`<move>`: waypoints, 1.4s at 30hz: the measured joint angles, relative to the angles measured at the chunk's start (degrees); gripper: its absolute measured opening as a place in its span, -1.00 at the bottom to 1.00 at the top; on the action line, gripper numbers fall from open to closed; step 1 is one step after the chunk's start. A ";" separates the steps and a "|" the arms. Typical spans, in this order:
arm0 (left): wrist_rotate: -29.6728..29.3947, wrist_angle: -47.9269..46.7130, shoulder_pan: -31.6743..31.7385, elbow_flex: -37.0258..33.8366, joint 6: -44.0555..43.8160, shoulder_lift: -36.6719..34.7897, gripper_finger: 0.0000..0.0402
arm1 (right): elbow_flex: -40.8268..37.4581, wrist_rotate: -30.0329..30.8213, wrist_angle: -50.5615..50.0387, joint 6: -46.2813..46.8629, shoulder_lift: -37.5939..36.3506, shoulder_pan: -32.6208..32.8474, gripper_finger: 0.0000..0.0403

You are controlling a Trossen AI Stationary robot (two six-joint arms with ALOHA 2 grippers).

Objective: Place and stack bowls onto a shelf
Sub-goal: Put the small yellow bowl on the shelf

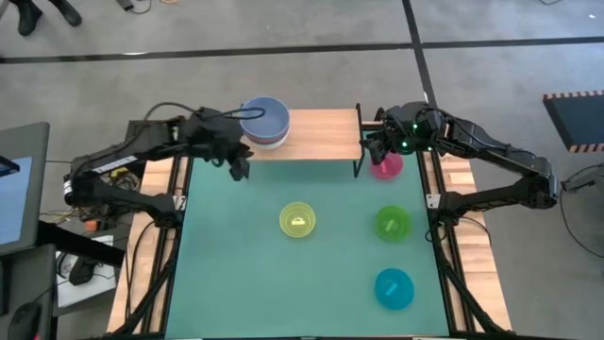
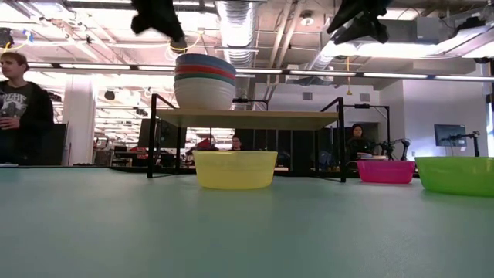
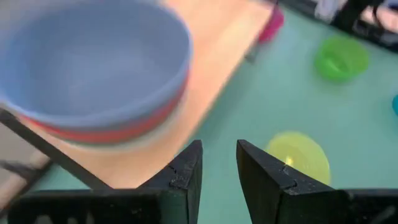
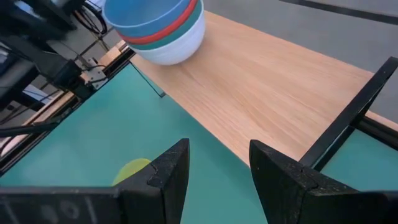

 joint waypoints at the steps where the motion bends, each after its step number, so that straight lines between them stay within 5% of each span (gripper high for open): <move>1: -1.92 0.61 -0.32 0.34 1.45 -0.77 -0.57 | 0.00 0.00 0.28 -0.06 0.00 -0.09 -0.05; 8: -12.15 4.02 1.03 -0.32 7.92 -1.22 -0.57 | 0.02 0.07 3.97 -1.42 0.50 -1.04 -0.05; 25: -12.68 3.88 6.08 -0.32 12.49 7.20 -0.57 | 0.04 0.02 5.34 -1.53 0.74 0.86 -0.05; 42: -11.60 11.94 0.29 5.83 7.70 1.90 -0.57 | 0.04 0.00 -6.47 0.68 0.68 2.87 -0.05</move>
